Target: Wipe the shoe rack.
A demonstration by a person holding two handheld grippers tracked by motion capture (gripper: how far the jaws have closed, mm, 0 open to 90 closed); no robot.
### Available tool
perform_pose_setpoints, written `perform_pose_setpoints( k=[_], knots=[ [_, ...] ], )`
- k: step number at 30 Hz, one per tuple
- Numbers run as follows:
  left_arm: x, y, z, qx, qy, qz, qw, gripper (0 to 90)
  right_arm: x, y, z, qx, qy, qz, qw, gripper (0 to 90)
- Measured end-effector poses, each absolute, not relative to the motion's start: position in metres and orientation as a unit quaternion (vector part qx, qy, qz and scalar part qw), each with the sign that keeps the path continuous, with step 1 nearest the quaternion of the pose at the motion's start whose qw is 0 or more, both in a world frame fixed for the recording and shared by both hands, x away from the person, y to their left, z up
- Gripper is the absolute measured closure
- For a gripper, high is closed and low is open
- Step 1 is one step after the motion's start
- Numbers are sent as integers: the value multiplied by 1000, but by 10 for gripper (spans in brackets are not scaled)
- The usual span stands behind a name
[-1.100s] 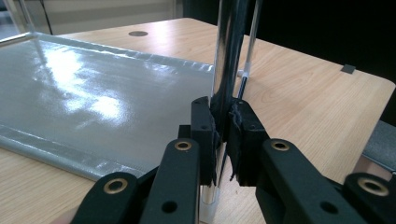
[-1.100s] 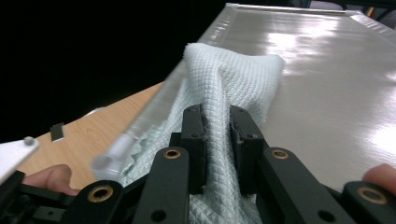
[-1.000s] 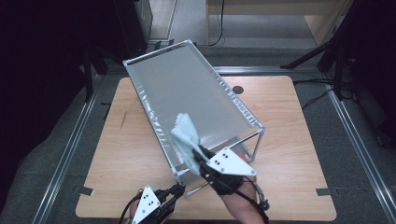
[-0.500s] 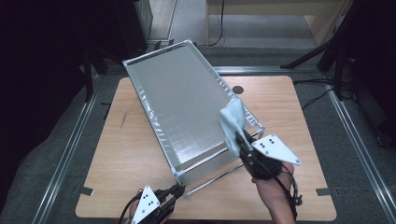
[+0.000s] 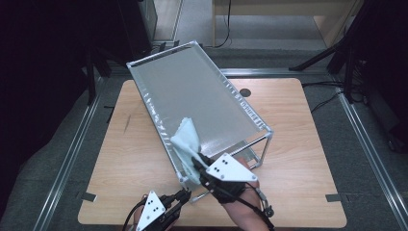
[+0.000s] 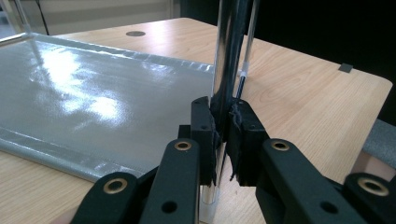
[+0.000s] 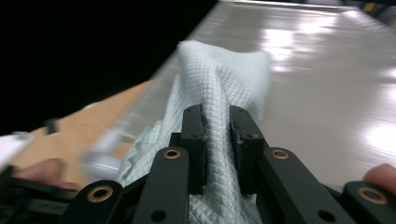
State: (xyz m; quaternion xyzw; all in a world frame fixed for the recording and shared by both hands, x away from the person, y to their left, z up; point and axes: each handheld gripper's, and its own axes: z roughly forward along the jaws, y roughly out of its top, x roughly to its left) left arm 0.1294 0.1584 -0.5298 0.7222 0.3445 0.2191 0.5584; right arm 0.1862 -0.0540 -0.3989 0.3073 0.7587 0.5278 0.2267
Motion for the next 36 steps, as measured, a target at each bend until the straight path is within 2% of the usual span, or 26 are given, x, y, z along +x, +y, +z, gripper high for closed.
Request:
perform_pose_setpoints(
  k=[8, 14, 17, 22, 27, 29, 30, 31, 32, 34, 36],
  knots=[
    [130, 159, -530, 722, 344, 218, 559, 824, 208, -144, -391, 411, 698, 502, 303, 789],
    [134, 160, -529, 721, 347, 219, 558, 824, 193, -214, -385, 466, 635, 504, 355, 791],
    [135, 160, -529, 722, 347, 219, 558, 824, 192, -240, -394, 497, 621, 476, 376, 791],
    [136, 159, -529, 723, 346, 219, 556, 824, 208, -276, -450, 565, 625, 417, 341, 790],
    [139, 157, -529, 723, 345, 219, 558, 824, 225, -282, -506, 592, 639, 387, 302, 779],
    [139, 157, -529, 723, 345, 218, 558, 824, 230, -282, -521, 608, 648, 347, 299, 682],
    [140, 157, -529, 723, 345, 216, 559, 824, 230, -283, -523, 613, 650, 341, 292, 603],
    [140, 157, -529, 724, 344, 216, 558, 824, 230, -284, -522, 610, 652, 341, 295, 519],
    [140, 157, -529, 724, 343, 216, 558, 824, 227, -285, -516, 604, 649, 350, 302, 470],
    [141, 157, -529, 725, 343, 214, 558, 824, 222, -284, -503, 594, 642, 372, 310, 418],
    [141, 156, -529, 724, 344, 216, 557, 823, 219, -279, -490, 580, 637, 397, 316, 414]
  ],
)
